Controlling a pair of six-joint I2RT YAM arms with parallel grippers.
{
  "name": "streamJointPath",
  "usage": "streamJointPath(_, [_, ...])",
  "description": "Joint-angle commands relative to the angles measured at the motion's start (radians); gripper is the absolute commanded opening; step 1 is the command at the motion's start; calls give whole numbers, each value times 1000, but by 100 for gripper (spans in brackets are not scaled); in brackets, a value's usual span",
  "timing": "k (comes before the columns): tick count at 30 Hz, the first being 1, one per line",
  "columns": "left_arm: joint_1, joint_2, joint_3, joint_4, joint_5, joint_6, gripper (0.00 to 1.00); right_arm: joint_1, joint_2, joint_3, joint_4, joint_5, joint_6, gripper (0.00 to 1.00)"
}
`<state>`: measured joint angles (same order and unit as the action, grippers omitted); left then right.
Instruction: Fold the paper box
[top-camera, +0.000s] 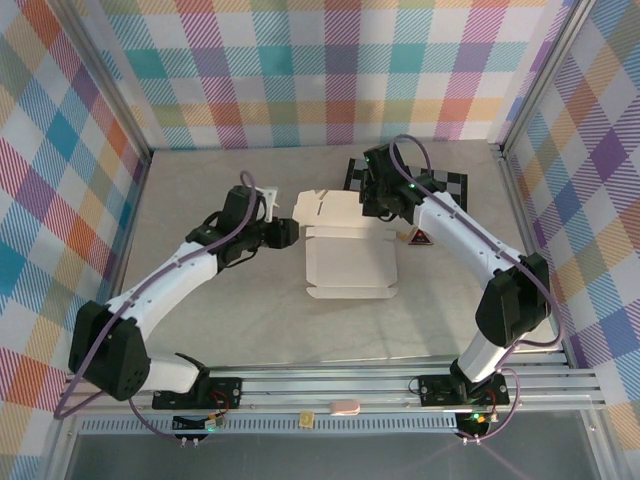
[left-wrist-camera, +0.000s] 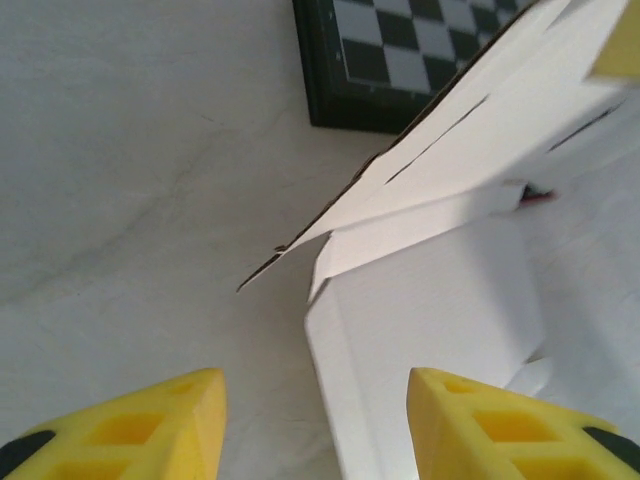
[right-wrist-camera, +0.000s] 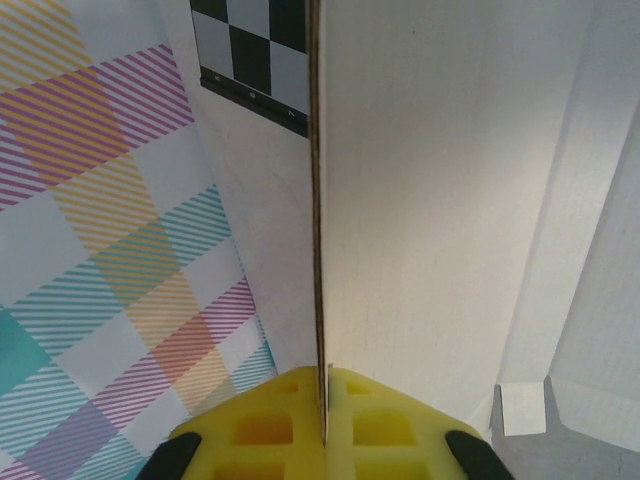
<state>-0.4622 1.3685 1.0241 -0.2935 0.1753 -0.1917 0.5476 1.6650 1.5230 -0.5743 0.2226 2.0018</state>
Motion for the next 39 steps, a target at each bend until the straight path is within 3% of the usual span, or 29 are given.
streamJointPath(1, [5,46,51,7,-17,186,52,9,25,22,-75,-16,-21,0])
streamJointPath(8, [0,126,98,115,-74,232,51,11,39,17,-68,-29,-24,0])
streamJointPath(14, [-37,191,116,155,-52,256,45,11,50,17,-57,-35,-15,0])
streamJointPath(20, [-78,221,125,168,-95,255,35,11,61,14,-40,-49,-8,0])
streamJointPath(24, [-112,241,135,158,-202,237,13,11,64,14,-33,-43,-3,0])
streamJointPath(28, [-146,259,132,166,-299,199,7,12,68,14,-26,-50,4,0])
streamJointPath(36, [-237,312,155,180,-457,146,7,21,76,16,-28,-48,18,0])
streamJointPath(39, [-258,319,171,159,-479,133,23,23,77,13,-31,-47,17,0])
